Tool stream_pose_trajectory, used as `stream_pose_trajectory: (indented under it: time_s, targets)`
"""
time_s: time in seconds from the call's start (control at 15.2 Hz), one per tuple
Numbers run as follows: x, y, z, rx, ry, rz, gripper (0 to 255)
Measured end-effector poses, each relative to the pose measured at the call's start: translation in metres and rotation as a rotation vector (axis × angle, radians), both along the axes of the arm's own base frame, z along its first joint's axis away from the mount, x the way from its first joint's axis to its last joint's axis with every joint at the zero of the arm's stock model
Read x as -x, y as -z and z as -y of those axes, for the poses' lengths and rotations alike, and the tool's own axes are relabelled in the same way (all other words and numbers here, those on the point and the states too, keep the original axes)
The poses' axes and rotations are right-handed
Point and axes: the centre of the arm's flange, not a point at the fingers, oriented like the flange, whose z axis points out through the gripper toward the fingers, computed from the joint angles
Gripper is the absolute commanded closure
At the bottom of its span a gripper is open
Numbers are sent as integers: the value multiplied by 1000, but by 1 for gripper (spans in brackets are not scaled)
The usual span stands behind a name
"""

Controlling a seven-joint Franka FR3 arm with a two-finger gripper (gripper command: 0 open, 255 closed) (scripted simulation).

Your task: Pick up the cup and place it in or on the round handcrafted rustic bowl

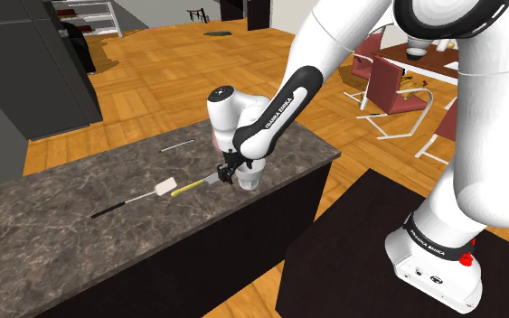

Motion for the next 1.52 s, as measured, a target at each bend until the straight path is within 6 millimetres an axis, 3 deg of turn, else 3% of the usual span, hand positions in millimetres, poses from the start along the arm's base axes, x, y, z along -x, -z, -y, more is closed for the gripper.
stream_pose_trajectory:
  time_s: [0.07,0.13,0.86,1.52]
  targets:
    - [0,0,0,0,0,0,0]
    - [0,0,0,0,0,0,255]
    - [0,-2,0,0,0,0,255]
    - [-1,-52,1,0,0,0,255]
